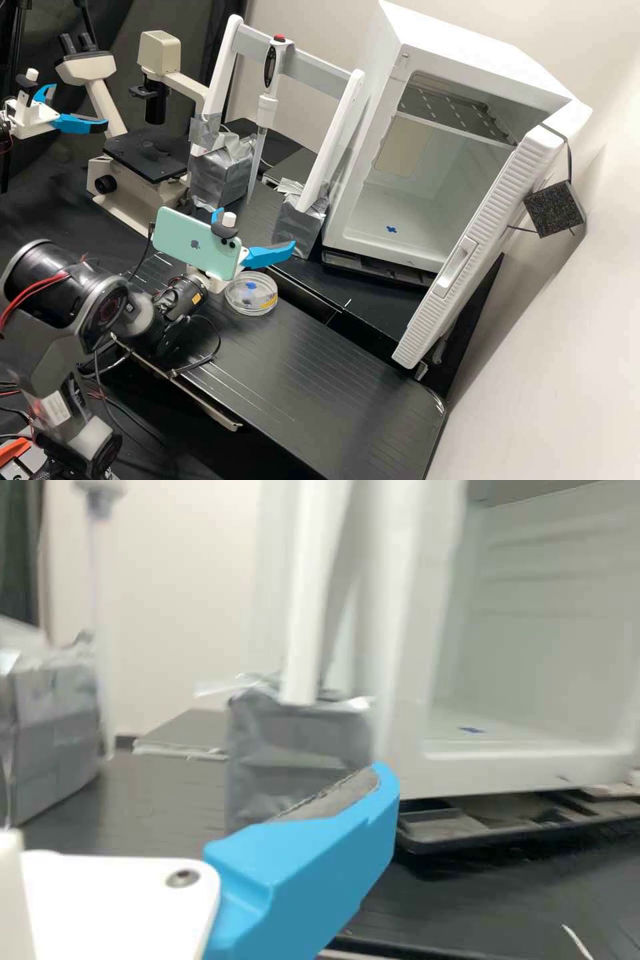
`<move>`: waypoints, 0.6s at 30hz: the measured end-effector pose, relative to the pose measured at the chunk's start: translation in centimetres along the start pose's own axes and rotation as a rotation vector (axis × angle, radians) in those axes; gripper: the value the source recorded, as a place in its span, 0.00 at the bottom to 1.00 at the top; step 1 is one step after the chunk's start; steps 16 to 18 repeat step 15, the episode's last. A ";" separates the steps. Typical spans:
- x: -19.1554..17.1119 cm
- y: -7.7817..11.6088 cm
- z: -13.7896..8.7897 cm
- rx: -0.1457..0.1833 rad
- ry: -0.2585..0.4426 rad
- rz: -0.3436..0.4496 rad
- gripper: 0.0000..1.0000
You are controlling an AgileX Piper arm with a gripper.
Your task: Close the bottle
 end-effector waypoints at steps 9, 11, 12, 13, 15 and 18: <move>-2.7 2.4 -0.1 0.106 0.039 0.107 1.00; -3.1 2.7 -0.2 0.144 0.060 0.115 1.00; -3.1 2.8 -0.2 0.162 0.064 0.119 1.00; -3.2 2.8 -0.2 0.175 0.067 0.120 1.00; -3.4 2.8 -0.2 0.188 0.072 0.118 1.00; -3.4 2.8 -0.2 0.188 0.072 0.118 1.00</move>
